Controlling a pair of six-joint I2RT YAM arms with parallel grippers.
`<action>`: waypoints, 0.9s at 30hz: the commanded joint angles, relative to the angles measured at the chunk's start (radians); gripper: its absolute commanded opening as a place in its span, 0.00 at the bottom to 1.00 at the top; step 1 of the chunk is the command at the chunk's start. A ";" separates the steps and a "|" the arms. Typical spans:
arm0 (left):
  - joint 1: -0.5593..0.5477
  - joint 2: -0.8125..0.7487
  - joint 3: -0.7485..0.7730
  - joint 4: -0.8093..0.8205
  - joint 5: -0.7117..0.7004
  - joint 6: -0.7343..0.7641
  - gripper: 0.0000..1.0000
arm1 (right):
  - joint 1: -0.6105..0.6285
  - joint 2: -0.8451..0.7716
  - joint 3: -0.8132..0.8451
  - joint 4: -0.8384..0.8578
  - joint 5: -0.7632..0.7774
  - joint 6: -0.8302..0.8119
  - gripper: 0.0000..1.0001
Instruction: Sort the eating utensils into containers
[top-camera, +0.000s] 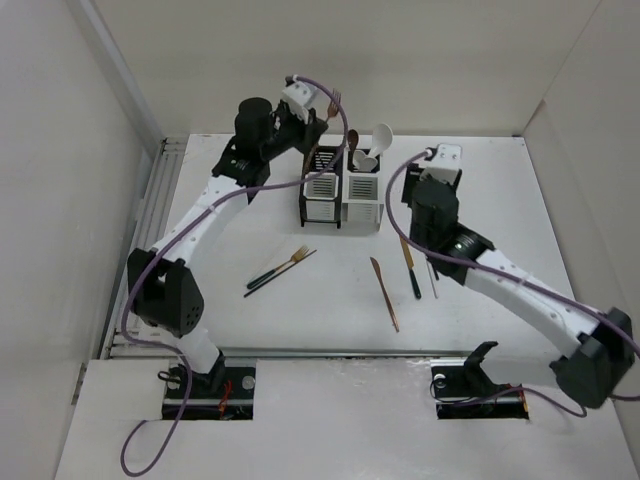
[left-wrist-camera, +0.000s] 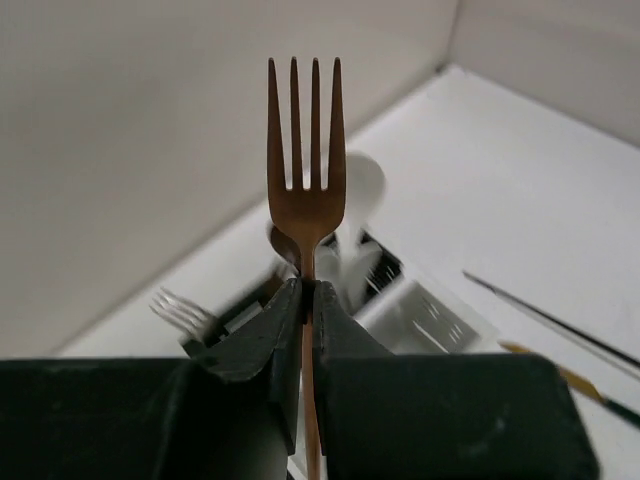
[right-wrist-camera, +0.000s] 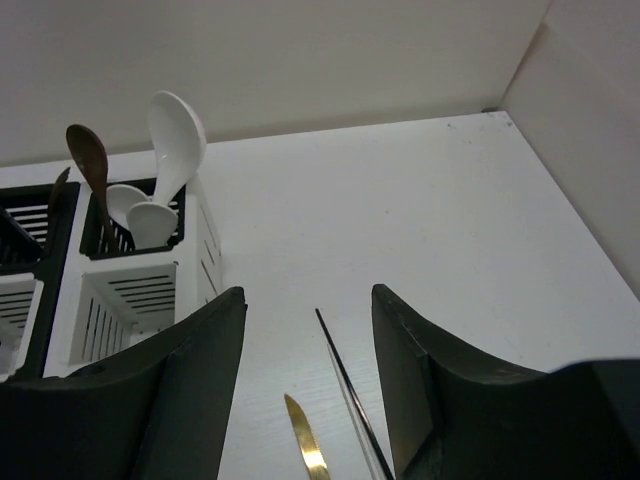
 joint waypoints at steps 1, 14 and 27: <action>0.053 0.116 0.083 0.345 0.067 -0.061 0.00 | -0.067 0.116 0.114 0.119 0.002 0.015 0.58; 0.152 0.479 0.205 0.896 0.099 -0.400 0.00 | -0.236 0.318 0.339 0.063 -0.079 0.053 0.55; 0.172 0.466 -0.023 0.855 0.179 -0.448 0.07 | -0.256 0.318 0.392 0.023 -0.003 -0.012 0.65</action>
